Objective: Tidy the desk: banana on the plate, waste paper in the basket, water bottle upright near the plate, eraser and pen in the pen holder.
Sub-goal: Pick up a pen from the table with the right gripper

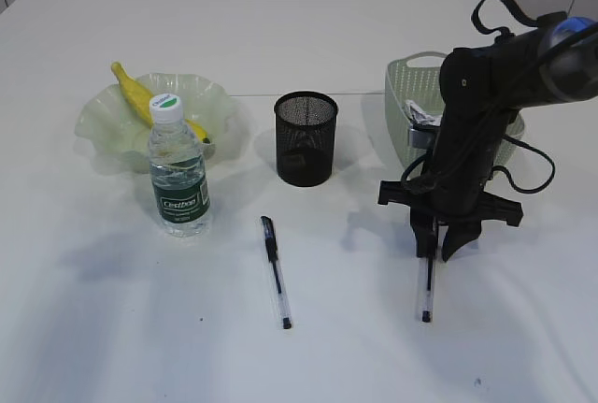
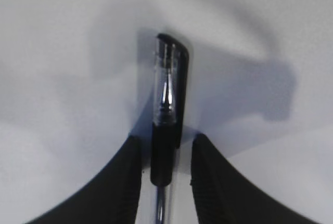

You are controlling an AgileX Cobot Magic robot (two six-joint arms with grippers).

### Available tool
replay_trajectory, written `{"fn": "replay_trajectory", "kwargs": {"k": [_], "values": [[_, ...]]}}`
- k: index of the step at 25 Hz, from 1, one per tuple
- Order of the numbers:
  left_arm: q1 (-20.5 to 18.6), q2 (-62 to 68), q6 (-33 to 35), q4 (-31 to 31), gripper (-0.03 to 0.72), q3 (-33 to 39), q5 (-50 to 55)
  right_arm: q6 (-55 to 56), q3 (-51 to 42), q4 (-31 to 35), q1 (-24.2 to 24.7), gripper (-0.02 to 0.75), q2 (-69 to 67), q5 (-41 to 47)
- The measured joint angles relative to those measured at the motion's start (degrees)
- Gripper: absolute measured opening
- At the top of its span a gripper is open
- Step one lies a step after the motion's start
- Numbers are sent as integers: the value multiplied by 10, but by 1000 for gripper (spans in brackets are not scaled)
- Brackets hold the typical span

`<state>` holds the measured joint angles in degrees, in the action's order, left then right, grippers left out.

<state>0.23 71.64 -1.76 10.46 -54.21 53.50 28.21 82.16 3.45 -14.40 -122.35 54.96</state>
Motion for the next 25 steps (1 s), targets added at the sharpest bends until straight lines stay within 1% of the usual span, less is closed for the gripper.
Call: {"fn": "replay_trajectory", "kwargs": {"k": [3, 7, 9, 20, 25], "values": [[0, 0, 0, 0, 377, 0, 0, 0, 0, 0, 0, 196, 0, 0], [0, 0, 0, 0, 377, 0, 0, -2, 0, 0, 0, 81, 0, 0], [0, 0, 0, 0, 377, 0, 0, -9, 1, 0, 0, 54, 0, 0], [0, 0, 0, 0, 368, 0, 0, -87, 2, 1, 0, 51, 5, 9], [0, 0, 0, 0, 364, 0, 0, -121, 2, -13, -11, 50, 48, 4]]}}
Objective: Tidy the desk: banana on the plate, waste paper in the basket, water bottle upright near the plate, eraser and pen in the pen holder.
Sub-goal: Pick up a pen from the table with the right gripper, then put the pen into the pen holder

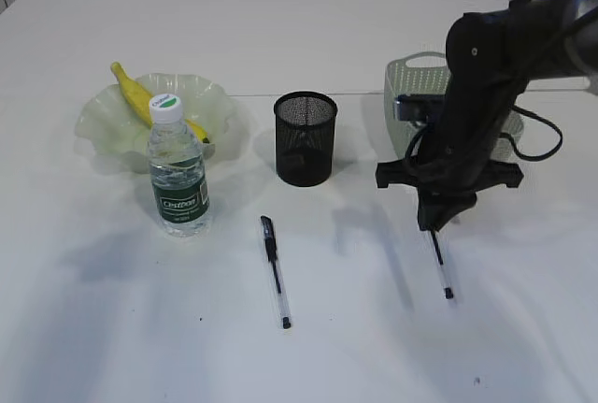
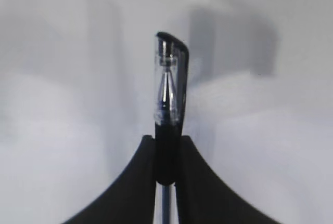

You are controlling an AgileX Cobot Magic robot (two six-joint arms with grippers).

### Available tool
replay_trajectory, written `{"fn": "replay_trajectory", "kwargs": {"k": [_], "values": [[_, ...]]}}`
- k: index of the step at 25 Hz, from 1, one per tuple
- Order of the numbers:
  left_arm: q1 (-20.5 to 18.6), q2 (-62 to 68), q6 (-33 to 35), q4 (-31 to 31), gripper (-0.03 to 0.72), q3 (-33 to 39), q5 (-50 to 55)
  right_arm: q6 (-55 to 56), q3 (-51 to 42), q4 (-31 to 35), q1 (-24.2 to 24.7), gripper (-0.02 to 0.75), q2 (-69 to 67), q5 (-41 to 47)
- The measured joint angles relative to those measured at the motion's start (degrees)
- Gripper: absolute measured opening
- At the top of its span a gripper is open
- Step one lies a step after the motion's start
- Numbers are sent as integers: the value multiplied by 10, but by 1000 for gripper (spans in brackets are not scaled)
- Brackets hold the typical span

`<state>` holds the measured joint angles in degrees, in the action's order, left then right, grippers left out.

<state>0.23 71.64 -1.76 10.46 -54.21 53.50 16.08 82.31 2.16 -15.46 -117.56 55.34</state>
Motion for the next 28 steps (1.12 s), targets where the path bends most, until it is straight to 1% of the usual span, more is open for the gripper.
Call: {"fn": "replay_trajectory", "kwargs": {"k": [7, 9, 13, 19, 22, 28], "values": [[0, 0, 0, 0, 361, 0, 0, -12, -7, -37, -51, 50, 62, -41], [0, 0, 0, 0, 361, 0, 0, -16, -22, -45, -68, 50, 77, -61], [0, 0, 0, 0, 360, 0, 0, -28, -85, -46, -80, 50, 110, -120], [0, 0, 0, 0, 360, 0, 0, -93, -214, -48, -80, 50, 188, -245], [0, 0, 0, 0, 360, 0, 0, -114, -258, -48, -80, 50, 227, -321], [0, 0, 0, 0, 360, 0, 0, -119, -277, -48, -80, 50, 240, -469]]}}
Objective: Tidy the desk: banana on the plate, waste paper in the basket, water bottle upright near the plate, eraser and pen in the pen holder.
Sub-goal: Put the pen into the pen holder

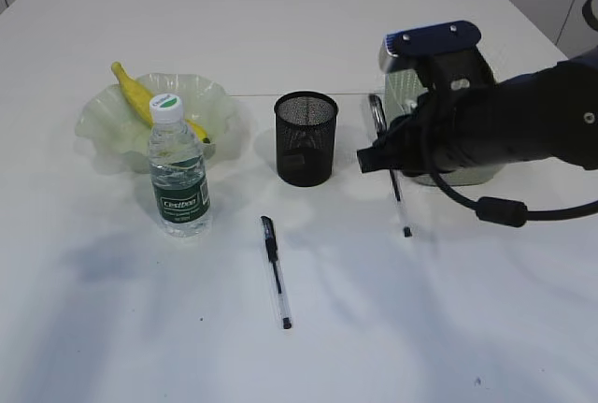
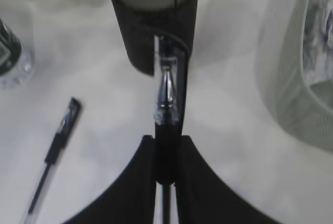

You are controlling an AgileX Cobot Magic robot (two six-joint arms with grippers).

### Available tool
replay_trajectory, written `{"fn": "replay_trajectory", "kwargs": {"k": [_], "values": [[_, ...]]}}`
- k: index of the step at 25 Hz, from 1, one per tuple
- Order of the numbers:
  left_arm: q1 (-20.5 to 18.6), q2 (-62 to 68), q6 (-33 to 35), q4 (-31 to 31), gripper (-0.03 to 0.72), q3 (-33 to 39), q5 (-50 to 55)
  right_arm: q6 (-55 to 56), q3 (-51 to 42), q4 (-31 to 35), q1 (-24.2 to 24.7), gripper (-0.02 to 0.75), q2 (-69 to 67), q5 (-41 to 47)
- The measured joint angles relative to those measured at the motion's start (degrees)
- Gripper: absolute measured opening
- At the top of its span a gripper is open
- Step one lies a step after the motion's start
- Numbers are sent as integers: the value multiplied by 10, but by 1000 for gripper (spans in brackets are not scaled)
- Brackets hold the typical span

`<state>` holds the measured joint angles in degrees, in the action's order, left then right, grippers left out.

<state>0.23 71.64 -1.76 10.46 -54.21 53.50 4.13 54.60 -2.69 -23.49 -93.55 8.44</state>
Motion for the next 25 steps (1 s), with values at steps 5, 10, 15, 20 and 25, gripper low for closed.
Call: {"fn": "replay_trajectory", "kwargs": {"k": [5, 10, 15, 20, 25], "values": [[0, 0, 0, 0, 360, 0, 0, -1, 0, 0, 0, 50, -13, -131], [0, 0, 0, 0, 360, 0, 0, 0, 0, 0, 0, 50, -47, -260], [0, 0, 0, 0, 360, 0, 0, 0, 0, 0, 0, 50, -83, -390], [0, 0, 0, 0, 360, 0, 0, 0, 33, -3, 0, 50, -123, -434], [0, 0, 0, 0, 360, 0, 1, 0, 93, -3, 0, 49, -153, -436]]}}
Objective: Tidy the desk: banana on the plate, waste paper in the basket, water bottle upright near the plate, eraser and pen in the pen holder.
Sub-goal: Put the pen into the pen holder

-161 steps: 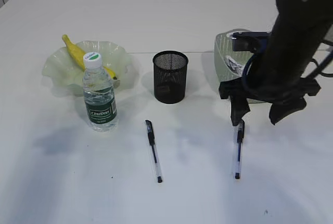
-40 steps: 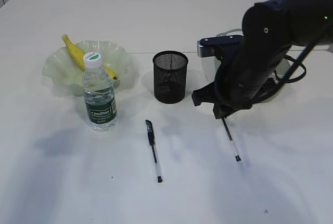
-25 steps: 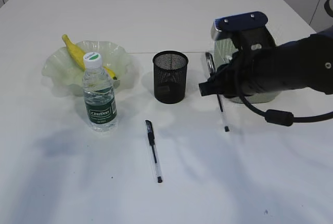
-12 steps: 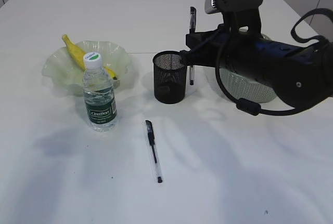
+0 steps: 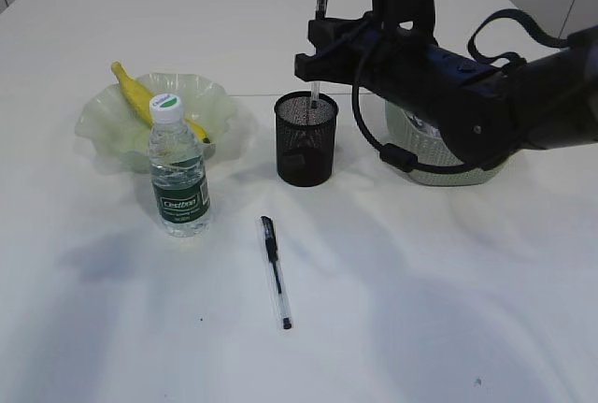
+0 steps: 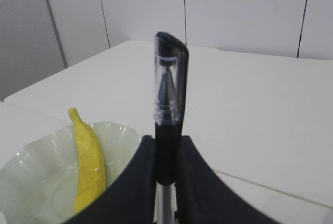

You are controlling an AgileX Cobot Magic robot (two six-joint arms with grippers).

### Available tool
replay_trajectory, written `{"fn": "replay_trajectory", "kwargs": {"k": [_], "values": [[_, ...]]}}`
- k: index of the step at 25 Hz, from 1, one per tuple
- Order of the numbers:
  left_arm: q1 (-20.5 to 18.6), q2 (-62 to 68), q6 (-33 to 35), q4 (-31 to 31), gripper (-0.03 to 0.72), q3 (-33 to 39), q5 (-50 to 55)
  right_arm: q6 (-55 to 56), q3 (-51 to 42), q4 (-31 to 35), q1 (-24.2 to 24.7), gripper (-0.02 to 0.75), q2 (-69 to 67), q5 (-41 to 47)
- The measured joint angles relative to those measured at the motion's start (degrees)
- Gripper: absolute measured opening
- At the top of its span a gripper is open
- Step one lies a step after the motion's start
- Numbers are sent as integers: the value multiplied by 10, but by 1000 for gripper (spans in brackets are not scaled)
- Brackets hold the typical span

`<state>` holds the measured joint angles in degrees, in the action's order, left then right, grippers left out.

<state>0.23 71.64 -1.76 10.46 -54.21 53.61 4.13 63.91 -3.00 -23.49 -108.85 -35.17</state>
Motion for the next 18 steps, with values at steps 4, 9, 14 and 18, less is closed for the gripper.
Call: {"fn": "replay_trajectory", "kwargs": {"k": [4, 9, 14, 18], "values": [[0, 0, 0, 0, 359, 0, 2, 0, 39, 0, 0, 48, -27, 3], [0, 0, 0, 0, 359, 0, 3, 0, 69, 0, 2, 48, -50, 14], [0, 0, 0, 0, 359, 0, 3, 0, 84, 0, 14, 48, -71, 36], [0, 0, 0, 0, 359, 0, 3, 0, 84, 0, 27, 48, -80, 45]]}}
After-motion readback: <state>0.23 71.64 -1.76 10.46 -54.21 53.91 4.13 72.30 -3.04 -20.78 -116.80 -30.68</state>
